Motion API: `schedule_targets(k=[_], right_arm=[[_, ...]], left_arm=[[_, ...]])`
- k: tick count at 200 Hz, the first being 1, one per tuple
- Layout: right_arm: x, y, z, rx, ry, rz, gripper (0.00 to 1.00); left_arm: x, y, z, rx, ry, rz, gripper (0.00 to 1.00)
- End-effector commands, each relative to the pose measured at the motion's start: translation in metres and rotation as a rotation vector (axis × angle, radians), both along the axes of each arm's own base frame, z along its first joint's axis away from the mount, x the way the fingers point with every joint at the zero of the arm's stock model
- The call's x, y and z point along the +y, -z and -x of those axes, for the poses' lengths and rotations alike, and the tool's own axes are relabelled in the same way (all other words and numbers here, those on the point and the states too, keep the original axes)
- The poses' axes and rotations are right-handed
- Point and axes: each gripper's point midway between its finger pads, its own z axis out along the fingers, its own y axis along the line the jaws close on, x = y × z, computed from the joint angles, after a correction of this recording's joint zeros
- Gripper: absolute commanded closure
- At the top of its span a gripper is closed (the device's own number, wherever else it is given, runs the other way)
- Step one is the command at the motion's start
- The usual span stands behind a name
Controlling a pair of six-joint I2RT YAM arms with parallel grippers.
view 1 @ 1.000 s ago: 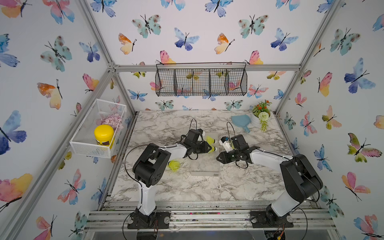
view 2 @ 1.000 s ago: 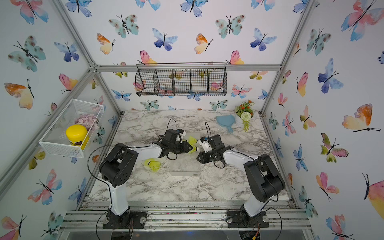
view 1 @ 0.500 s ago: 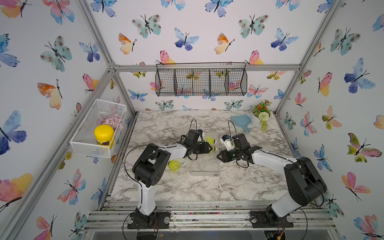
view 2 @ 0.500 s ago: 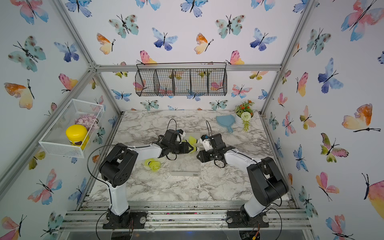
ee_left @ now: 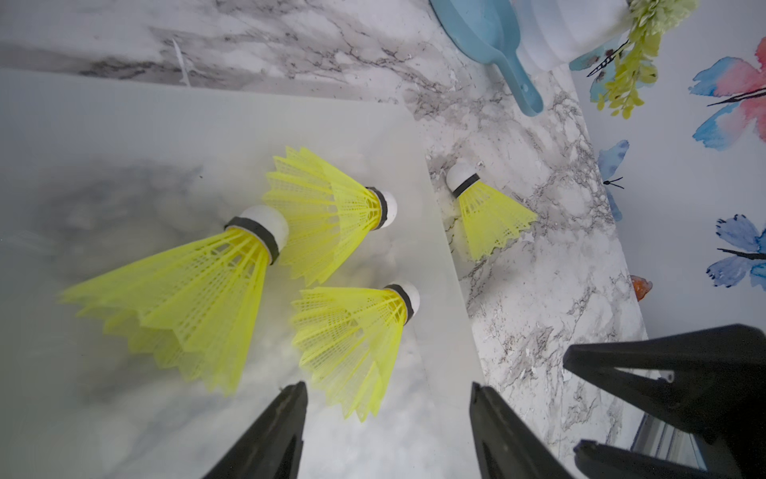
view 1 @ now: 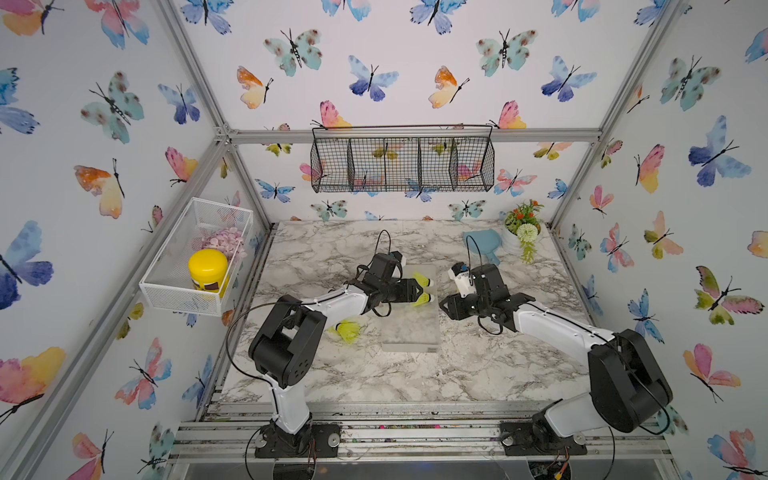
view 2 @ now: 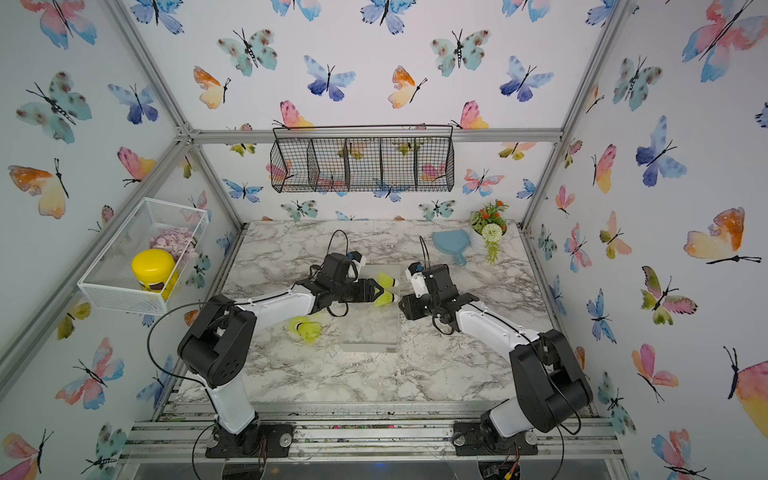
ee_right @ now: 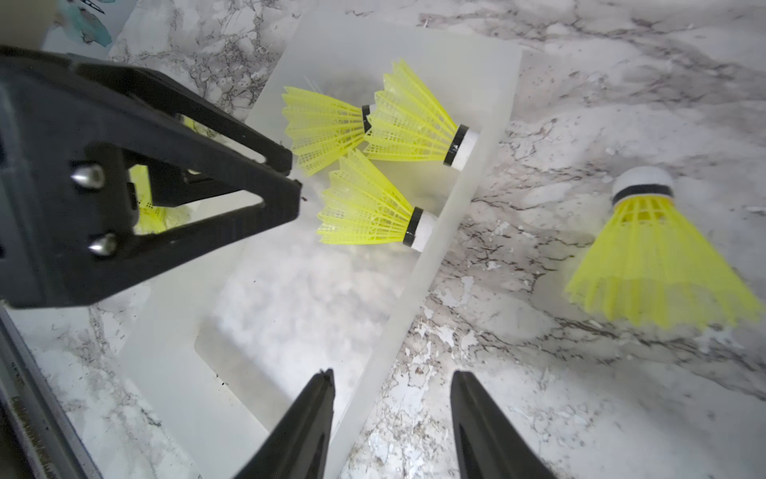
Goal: Put the shuttlecocks into the storage box
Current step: Place the shuttlecock in the storage box, then move the shuttlecock to the center of the board.
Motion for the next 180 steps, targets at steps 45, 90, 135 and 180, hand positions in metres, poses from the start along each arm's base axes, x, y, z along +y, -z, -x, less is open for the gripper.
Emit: schedule_targets(k=[45,90,135,180], right_arm=[[-0.029,-0.016,-0.015,-0.104,0.089,0.107,0.43],[-0.053,-0.017,-0.034,-0.093,0.127,0.160,0.42],[-0.074,-0.015,-0.062,-0.056,0.144,0.176,0.40],[-0.091,-0.006,-0.095,-0.015,0.164,0.226,0.40]], left_arm=[[0.052,-0.061,0.018,-0.152,-0.039,-0.136,0.31],[0.115,-0.105,0.028,-0.224,-0.114,-0.161,0.28],[0.168,-0.115,0.035,-0.222,-0.180,-0.082,0.28],[0.172,-0.114,0.049,-0.206,-0.130,-0.126,0.28]])
